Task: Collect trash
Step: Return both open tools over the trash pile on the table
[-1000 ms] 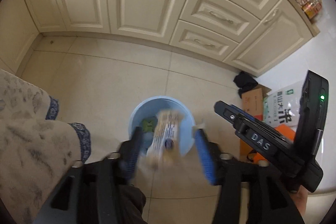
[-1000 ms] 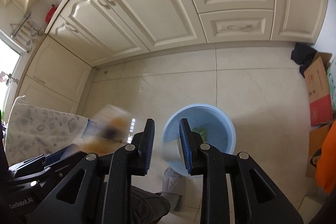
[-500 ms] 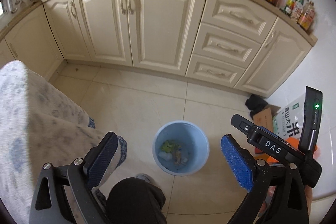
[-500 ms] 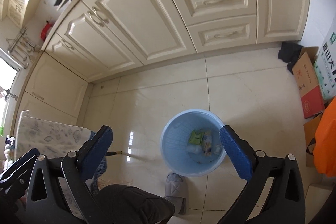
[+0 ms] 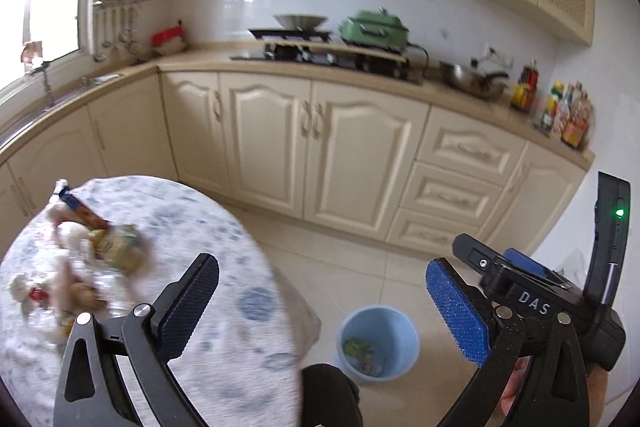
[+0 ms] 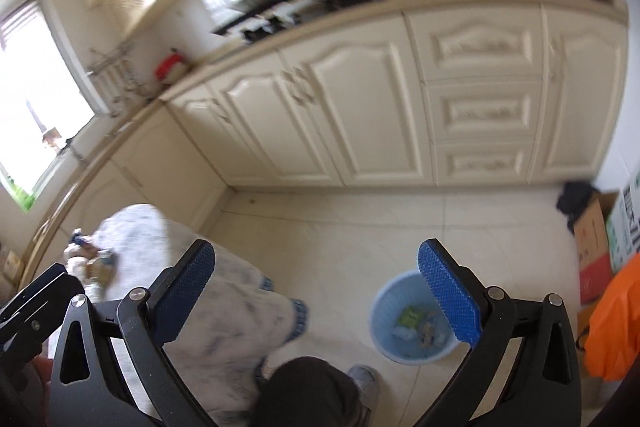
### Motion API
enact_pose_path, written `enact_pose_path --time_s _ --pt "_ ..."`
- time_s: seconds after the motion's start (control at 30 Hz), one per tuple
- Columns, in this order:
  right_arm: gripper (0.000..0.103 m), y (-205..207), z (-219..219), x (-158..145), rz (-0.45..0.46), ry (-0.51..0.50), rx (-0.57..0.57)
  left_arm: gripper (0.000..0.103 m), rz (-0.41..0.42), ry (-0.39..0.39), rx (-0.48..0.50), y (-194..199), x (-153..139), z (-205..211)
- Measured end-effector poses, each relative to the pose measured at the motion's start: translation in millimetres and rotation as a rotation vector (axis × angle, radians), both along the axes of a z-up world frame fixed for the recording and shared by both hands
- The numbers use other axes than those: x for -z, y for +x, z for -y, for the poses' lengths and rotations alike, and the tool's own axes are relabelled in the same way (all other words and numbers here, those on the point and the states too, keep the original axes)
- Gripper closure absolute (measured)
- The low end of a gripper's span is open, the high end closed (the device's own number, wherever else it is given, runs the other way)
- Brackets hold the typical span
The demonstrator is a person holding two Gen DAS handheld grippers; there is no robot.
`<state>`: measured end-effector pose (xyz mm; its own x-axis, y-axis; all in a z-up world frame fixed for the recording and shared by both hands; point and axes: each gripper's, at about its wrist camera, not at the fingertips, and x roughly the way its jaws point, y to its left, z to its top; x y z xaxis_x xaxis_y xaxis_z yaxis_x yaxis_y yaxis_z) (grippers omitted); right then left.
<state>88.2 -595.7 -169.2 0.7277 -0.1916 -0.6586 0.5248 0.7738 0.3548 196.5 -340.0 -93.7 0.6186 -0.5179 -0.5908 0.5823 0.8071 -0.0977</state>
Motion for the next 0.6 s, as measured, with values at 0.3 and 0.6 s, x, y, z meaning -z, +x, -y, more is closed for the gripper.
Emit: enact_pose_path --time_s 0.3,0.6 --pt "0.000 28 -102 -74 0.105 -0.121 -0.151 0.001 0.116 -0.073 -0.176 -66 -28 -134" --pt "0.000 49 -216 -115 0.192 -0.234 -0.321 0.001 0.188 -0.121 -0.358 -127 -37 -237"
